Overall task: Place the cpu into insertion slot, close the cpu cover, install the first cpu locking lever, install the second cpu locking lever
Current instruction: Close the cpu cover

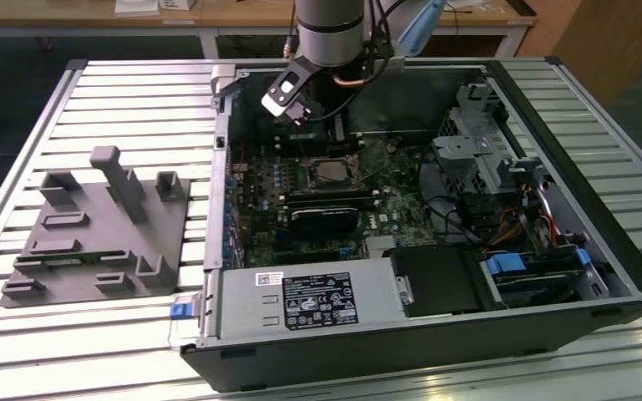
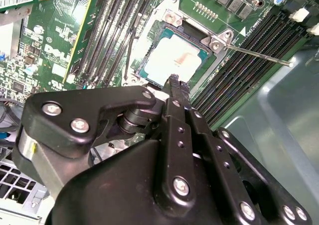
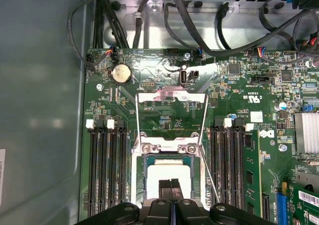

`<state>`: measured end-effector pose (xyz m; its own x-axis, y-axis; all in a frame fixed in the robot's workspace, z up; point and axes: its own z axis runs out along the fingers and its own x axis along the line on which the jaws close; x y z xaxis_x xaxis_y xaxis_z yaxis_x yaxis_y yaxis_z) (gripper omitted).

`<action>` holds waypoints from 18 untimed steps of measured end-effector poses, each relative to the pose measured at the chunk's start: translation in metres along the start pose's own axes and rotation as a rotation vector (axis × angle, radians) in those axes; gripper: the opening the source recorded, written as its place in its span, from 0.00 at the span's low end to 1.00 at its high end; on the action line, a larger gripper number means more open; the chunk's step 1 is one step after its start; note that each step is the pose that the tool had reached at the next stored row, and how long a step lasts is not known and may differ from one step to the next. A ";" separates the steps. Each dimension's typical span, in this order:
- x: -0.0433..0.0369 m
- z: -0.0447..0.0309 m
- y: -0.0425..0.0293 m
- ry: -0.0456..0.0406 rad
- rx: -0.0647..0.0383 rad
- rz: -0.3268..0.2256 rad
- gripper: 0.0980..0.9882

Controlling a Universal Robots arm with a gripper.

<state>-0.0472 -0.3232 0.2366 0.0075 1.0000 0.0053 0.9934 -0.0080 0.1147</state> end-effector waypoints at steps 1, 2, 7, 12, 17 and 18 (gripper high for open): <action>0.0000 -0.0006 0.0000 -0.0003 0.000 0.000 0.01; 0.0000 -0.0015 0.0001 -0.0002 0.000 0.000 0.01; 0.0001 -0.0110 0.0013 0.0001 0.000 0.000 0.01; 0.0001 -0.0239 0.0028 0.0000 0.000 0.000 0.01; 0.0002 -0.0265 0.0049 0.0002 0.001 0.000 0.01; 0.0002 -0.0263 0.0070 0.0001 0.002 0.000 0.01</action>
<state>-0.0433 -0.3232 0.2636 0.0075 1.0000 0.0053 0.9936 -0.0080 0.1126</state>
